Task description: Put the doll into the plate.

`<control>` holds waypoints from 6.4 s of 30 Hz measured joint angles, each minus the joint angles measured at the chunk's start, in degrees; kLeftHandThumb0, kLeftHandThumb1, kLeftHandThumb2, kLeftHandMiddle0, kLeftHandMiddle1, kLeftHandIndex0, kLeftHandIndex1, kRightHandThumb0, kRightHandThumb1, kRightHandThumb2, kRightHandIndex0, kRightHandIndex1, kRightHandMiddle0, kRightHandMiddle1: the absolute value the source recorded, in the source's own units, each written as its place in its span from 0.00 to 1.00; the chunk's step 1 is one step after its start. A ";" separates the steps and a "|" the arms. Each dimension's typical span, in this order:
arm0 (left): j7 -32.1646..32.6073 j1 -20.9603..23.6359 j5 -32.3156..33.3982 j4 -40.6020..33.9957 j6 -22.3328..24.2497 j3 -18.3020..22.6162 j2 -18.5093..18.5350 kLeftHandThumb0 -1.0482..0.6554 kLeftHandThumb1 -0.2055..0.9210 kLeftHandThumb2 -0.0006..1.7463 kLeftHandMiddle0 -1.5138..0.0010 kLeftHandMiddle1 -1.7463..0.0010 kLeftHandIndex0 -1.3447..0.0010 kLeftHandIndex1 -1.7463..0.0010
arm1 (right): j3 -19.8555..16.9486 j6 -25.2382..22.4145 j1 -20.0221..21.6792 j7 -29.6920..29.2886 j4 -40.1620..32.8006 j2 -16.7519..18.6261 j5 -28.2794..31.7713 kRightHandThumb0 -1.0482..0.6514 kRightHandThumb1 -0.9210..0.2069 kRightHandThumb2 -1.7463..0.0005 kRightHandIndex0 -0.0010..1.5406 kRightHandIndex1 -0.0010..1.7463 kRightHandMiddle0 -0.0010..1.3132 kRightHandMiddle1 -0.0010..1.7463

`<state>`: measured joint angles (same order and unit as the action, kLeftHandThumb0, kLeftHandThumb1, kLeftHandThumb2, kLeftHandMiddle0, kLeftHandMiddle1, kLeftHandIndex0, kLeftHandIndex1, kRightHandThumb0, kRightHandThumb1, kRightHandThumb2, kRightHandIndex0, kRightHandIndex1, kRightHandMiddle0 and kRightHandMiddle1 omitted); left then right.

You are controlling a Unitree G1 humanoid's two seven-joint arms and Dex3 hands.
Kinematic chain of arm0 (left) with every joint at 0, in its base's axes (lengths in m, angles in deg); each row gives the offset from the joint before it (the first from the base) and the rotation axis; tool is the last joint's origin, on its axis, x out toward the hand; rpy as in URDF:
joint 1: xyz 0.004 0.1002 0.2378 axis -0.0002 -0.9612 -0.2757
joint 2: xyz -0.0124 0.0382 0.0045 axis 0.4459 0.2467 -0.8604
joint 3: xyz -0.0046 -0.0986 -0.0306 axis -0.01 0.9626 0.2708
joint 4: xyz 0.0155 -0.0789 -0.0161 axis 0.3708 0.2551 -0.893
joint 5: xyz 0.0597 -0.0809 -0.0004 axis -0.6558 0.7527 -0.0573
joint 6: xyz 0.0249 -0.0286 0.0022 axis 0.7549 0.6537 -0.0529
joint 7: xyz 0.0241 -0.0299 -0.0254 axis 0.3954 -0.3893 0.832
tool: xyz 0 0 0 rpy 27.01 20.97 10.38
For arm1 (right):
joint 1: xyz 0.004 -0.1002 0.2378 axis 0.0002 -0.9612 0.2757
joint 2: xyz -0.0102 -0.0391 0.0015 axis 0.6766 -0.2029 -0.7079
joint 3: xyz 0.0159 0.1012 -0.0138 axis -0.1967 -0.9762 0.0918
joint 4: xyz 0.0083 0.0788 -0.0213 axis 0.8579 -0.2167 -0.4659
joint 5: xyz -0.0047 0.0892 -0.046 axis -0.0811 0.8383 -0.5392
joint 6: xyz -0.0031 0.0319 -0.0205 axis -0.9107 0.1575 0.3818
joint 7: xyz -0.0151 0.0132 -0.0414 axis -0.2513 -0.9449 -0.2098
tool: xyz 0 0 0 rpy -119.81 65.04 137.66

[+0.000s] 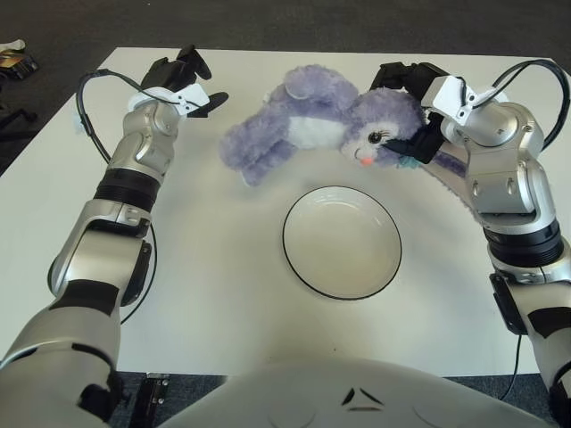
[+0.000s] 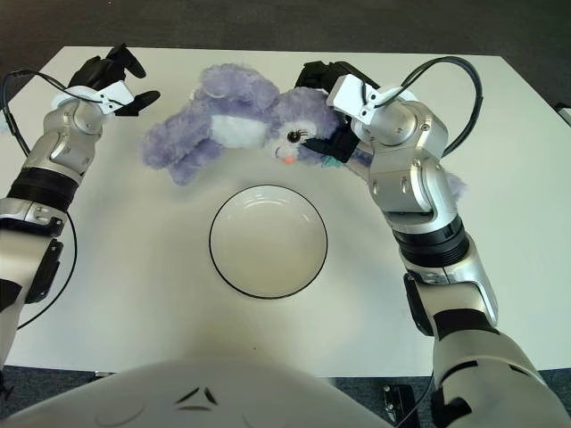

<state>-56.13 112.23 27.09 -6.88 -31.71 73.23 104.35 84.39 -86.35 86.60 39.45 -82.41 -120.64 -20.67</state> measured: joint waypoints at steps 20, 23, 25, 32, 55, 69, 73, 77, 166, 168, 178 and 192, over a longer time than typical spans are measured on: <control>1.40 2.86 2.49 8.33 -0.75 0.53 -0.68 0.21 0.87 0.47 1.00 0.25 1.00 0.04 | -10.15 0.07 -9.23 2.63 -7.42 -3.36 13.53 0.62 0.90 0.00 0.60 0.95 0.54 1.00; 1.60 3.17 2.63 9.24 -1.28 0.52 -0.66 0.21 0.86 0.48 1.00 0.26 1.00 0.04 | -11.06 0.18 -9.62 2.33 -8.74 -4.12 14.53 0.62 0.90 0.00 0.60 0.95 0.54 1.00; 1.67 3.40 2.71 9.75 -1.76 0.45 -0.70 0.20 0.86 0.48 0.99 0.26 1.00 0.05 | -11.79 0.90 -10.23 1.73 -9.42 -4.38 14.91 0.62 0.90 0.00 0.61 0.94 0.54 1.00; 1.80 4.16 2.92 11.61 -2.98 0.10 -0.77 0.20 0.85 0.48 0.98 0.25 1.00 0.05 | -14.33 2.42 -15.13 0.22 -13.44 -5.04 16.44 0.62 0.91 0.00 0.62 0.93 0.54 1.00; 1.91 6.13 3.60 15.12 -5.14 -0.64 -1.06 0.21 0.81 0.49 0.97 0.26 1.00 0.06 | -17.05 -3.97 -20.25 0.09 -19.82 -8.17 25.65 0.62 0.91 0.00 0.62 0.93 0.53 1.00; 1.88 6.14 3.73 15.16 -5.18 -0.67 -1.07 0.23 0.79 0.51 0.97 0.25 1.00 0.05 | -18.23 -9.80 -22.91 -1.68 -23.85 -8.52 29.69 0.62 0.92 0.00 0.64 0.91 0.54 1.00; 1.86 6.14 3.77 15.18 -5.21 -0.67 -1.07 0.22 0.78 0.51 0.96 0.26 1.00 0.05 | -19.17 -12.07 -23.19 -1.82 -24.57 -8.40 32.16 0.62 0.92 0.00 0.64 0.91 0.54 1.00; 1.78 6.14 3.85 15.21 -5.33 -0.67 -1.11 0.22 0.78 0.52 0.96 0.26 1.00 0.06 | -19.05 -11.61 -23.87 -1.86 -24.66 -8.90 33.24 0.62 0.92 0.00 0.64 0.91 0.54 1.00; 0.28 5.82 5.84 13.87 -7.49 -1.47 -1.31 0.25 0.71 0.56 0.95 0.25 1.00 0.02 | -18.90 -8.55 -26.92 -3.95 -23.07 -15.66 33.88 0.20 0.63 0.37 0.03 0.67 0.00 0.79; 0.23 5.71 5.84 13.53 -7.55 -1.47 -1.31 0.26 0.71 0.56 0.96 0.25 1.00 0.02 | -18.91 -9.08 -26.89 -3.96 -23.24 -15.67 34.33 0.19 0.61 0.38 0.04 0.66 0.00 0.78; -0.32 5.41 5.88 12.83 -7.64 -1.47 -1.30 0.27 0.70 0.58 0.96 0.25 1.00 0.04 | -19.23 -10.02 -26.76 -3.91 -23.37 -16.20 35.86 0.18 0.59 0.39 0.04 0.66 0.00 0.80; -1.77 5.02 7.02 11.61 -7.43 -1.28 -1.32 0.28 0.67 0.59 0.94 0.24 1.00 0.02 | -20.21 1.54 -26.87 -1.09 -15.87 -20.30 35.56 0.15 0.56 0.42 0.00 0.66 0.00 0.80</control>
<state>-57.90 117.25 34.11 4.74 -39.14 71.95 103.03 64.18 -84.80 59.72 38.37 -98.28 -140.94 14.88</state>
